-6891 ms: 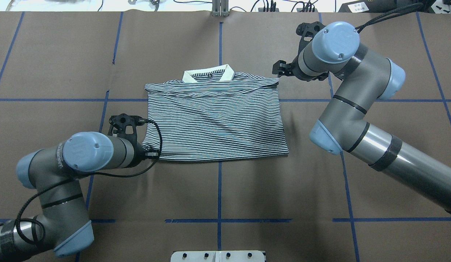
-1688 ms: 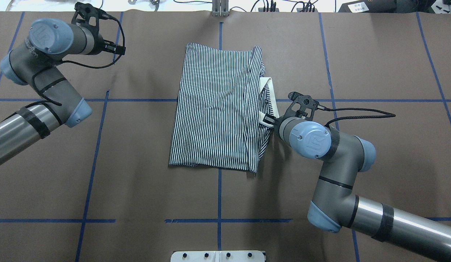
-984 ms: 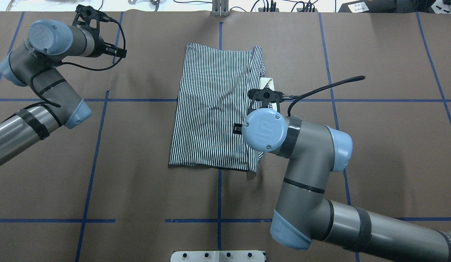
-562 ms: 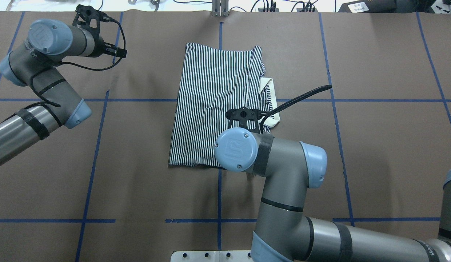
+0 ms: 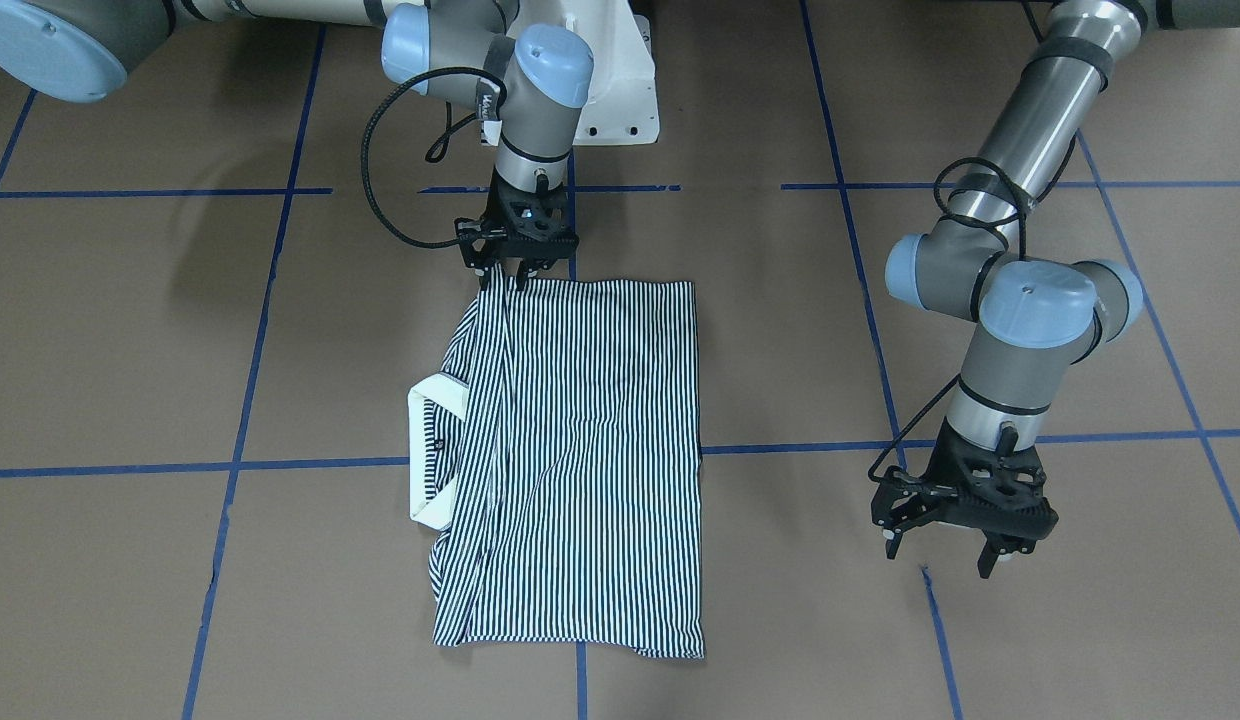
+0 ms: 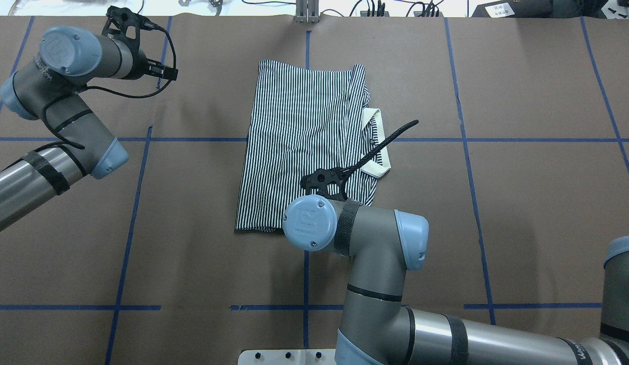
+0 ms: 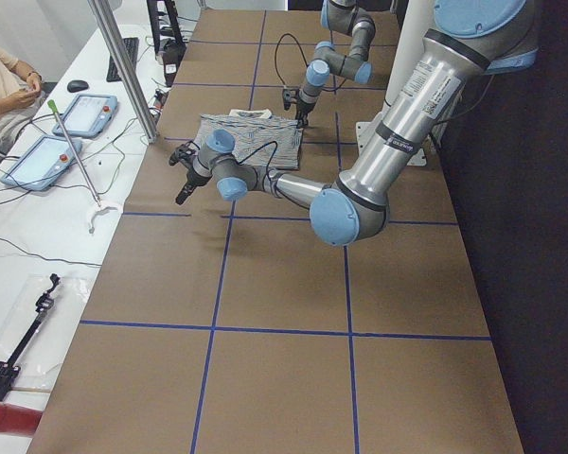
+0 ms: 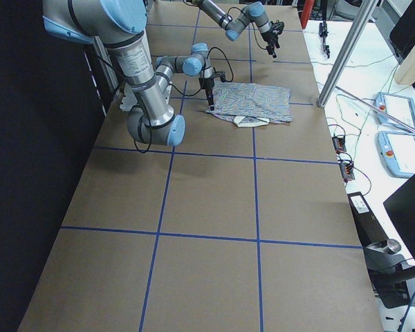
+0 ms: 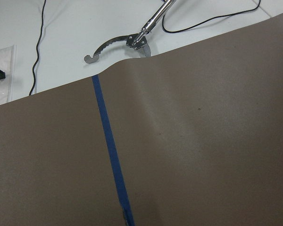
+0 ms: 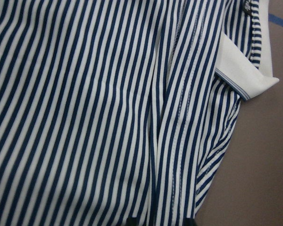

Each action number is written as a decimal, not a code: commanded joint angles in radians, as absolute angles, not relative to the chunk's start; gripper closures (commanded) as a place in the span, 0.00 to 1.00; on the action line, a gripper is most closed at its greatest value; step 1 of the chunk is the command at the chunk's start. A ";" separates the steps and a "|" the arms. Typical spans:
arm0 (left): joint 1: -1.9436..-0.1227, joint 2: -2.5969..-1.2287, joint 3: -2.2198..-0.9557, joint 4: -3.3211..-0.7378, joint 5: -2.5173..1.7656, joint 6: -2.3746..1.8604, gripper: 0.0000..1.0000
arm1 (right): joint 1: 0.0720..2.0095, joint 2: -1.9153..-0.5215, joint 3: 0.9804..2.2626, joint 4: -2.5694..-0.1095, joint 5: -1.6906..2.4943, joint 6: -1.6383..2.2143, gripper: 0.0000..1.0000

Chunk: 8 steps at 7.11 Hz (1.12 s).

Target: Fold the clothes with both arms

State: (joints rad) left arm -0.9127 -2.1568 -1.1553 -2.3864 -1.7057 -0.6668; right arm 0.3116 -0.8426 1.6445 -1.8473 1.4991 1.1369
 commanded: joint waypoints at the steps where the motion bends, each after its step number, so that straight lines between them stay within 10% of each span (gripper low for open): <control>1: -0.913 -2.155 -1.155 -2.385 -1.706 -0.666 0.00 | 0.310 -0.841 1.644 -1.861 1.499 1.108 0.66; 4: -0.913 -2.155 -1.155 -2.385 -1.706 -0.666 0.00 | 0.302 -0.847 1.644 -1.861 1.499 1.106 0.71; 5: -0.913 -2.155 -1.154 -2.385 -1.706 -0.666 0.00 | 0.304 -0.847 1.644 -1.862 1.497 1.106 0.93; 8: -0.913 -2.155 -1.154 -2.385 -1.706 -0.667 0.00 | 0.321 -0.885 1.683 -1.898 1.494 1.091 1.00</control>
